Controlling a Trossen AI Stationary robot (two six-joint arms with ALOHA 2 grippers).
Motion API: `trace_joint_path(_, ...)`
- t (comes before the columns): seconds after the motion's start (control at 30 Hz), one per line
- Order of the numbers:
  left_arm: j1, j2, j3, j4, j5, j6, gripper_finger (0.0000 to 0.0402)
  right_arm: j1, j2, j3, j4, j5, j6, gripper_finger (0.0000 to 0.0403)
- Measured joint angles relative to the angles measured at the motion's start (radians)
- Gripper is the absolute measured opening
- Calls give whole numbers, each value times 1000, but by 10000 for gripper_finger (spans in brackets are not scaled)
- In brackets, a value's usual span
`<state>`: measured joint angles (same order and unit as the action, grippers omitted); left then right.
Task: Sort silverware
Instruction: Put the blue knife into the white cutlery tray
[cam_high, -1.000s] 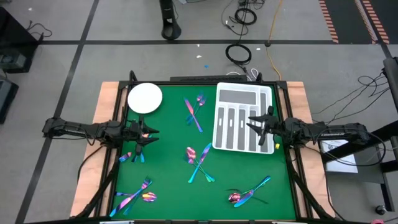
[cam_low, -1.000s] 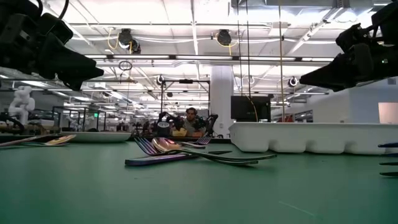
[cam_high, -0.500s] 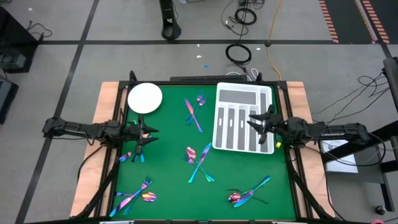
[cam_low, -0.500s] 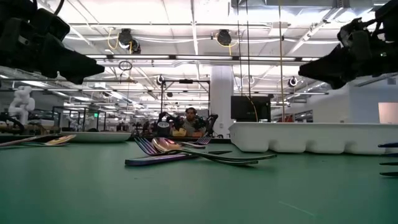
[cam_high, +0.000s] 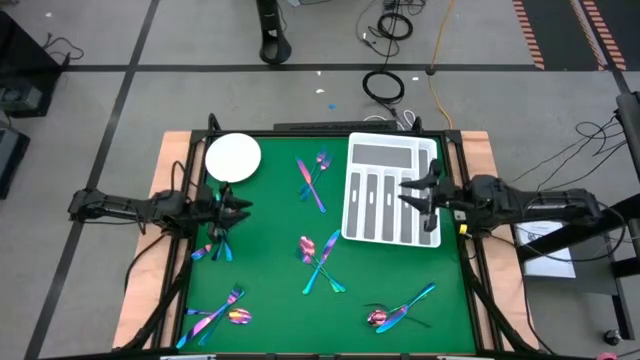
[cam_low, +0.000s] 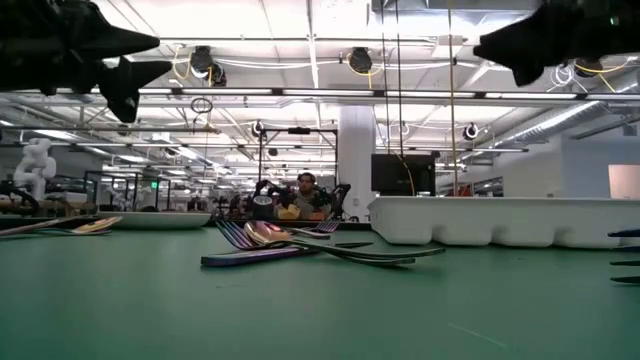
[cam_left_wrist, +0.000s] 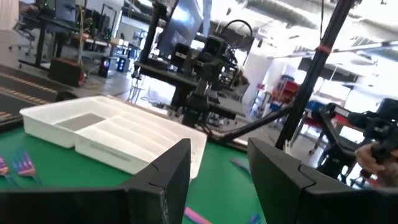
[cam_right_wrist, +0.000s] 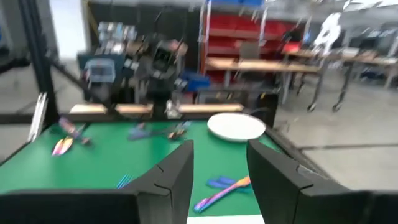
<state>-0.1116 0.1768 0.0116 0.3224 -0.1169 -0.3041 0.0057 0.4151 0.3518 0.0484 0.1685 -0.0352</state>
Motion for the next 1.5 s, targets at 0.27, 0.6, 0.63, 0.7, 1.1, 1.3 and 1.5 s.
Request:
trace_joint_path(0.27, 0, 1, 1, 41, -95, 26, 162, 80, 343, 356, -338, -11, 12, 137)
trace_joint_path(0.6, 0, 116, 239, -197, -235, 157, 162, 32, 797, 734, -490, 134, 246, 137)
trace_joint_path(0.63, 0, 137, 268, -250, -268, 156, 162, 8, 842, 768, -517, 142, 257, 137)
trace_joint_path(0.7, 1, 180, 307, -325, -296, 154, 162, -34, 928, 835, -548, 144, 260, 137)
trace_joint_path(1.1, 0, 278, 354, -447, -267, 118, 162, -192, 1398, 1122, -546, 87, 386, 137)
trace_joint_path(1.3, 0, 278, 354, -445, -266, 102, 162, -210, 1560, 1198, -552, 73, 455, 137)
trace_joint_path(1.5, 0, 278, 354, -445, -264, 99, 162, -213, 1691, 1267, -563, 60, 460, 139)
